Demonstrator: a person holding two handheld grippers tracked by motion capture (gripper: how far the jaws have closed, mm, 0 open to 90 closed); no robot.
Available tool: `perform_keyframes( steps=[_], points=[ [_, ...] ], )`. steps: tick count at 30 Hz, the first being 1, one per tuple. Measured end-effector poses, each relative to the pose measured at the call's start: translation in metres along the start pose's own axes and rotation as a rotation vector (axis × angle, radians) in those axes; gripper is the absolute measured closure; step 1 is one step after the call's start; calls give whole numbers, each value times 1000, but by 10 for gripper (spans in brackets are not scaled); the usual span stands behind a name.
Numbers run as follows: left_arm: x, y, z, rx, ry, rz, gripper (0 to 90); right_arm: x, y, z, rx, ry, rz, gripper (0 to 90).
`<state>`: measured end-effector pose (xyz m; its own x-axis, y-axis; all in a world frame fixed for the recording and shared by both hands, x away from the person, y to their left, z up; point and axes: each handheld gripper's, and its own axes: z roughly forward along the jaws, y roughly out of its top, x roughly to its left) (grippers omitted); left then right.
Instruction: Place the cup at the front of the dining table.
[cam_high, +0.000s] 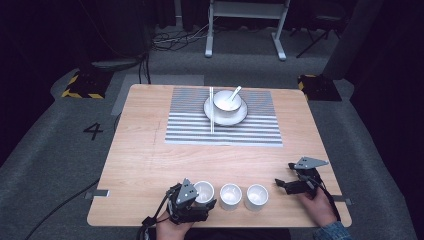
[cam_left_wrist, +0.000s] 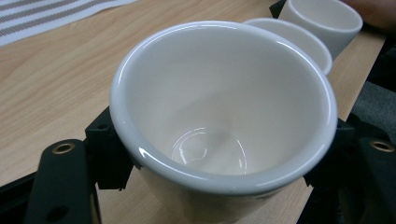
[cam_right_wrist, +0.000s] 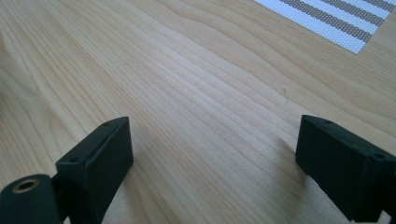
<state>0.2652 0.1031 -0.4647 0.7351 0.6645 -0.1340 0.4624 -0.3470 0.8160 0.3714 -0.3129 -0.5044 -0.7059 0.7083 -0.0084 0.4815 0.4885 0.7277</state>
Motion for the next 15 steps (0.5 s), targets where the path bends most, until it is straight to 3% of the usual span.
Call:
perform_keyframes(
  steps=[5, 15],
  points=[
    [3, 11, -12, -17, 3, -4, 267, 0, 0, 0, 0, 0, 0, 112],
    [13, 24, -18, 26, 2, 4, 267, 0, 0, 0, 0, 0, 0, 112]
  ],
)
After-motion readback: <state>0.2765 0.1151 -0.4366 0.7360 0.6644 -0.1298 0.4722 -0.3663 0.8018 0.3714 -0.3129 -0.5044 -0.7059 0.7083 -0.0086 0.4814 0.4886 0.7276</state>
